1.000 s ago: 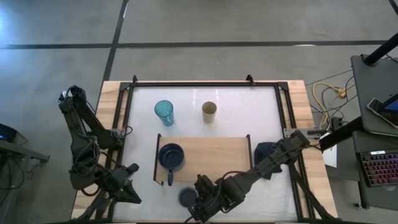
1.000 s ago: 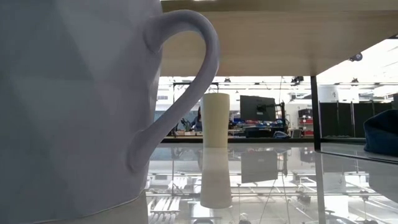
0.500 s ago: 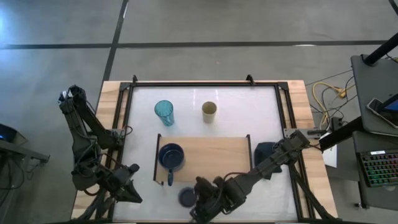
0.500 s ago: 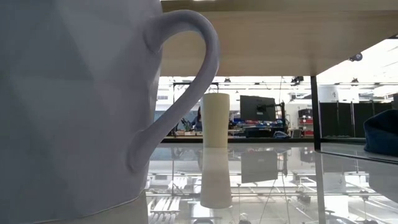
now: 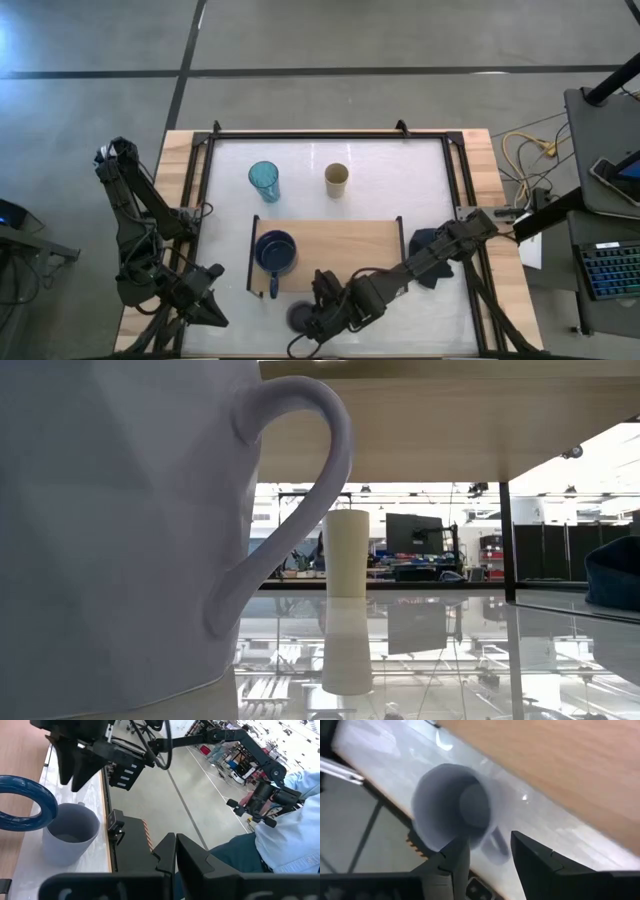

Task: Stack small to large cups/mugs on shelf
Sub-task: Put the gray mug on the shelf

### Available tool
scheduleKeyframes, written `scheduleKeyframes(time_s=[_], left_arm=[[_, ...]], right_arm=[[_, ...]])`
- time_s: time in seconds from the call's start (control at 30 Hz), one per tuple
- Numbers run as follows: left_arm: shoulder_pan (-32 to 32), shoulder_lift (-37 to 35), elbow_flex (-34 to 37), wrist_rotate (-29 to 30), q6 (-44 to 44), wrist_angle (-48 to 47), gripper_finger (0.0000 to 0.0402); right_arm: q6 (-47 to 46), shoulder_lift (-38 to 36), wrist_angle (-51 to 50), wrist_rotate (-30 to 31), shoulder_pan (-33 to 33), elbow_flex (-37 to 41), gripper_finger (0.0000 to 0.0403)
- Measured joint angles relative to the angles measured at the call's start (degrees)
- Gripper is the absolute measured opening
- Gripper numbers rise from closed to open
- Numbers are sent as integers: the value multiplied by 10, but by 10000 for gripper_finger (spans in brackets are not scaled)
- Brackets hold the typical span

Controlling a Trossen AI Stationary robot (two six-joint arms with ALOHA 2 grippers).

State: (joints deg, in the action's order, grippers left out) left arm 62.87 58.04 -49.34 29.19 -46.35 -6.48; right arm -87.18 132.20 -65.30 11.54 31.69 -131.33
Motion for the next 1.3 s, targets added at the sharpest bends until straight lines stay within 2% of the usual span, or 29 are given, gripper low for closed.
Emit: scheduleKeyframes(time_s=[0.27,0.63,0.87,1.13,1.3], left_arm=[[1,0,0,-1,0,0,0],[2,-1,0,-4,-13,0,0],[2,-1,0,-6,-14,0,0],[2,-1,0,-6,-16,0,0],[2,-1,1,-5,-31,0,0]], right_arm=[[-46,0,62,-26,27,-1,141],[-177,0,60,5,52,8,136],[-188,0,84,6,50,8,133],[-105,0,135,5,48,8,135],[-105,0,119,15,48,8,133]])
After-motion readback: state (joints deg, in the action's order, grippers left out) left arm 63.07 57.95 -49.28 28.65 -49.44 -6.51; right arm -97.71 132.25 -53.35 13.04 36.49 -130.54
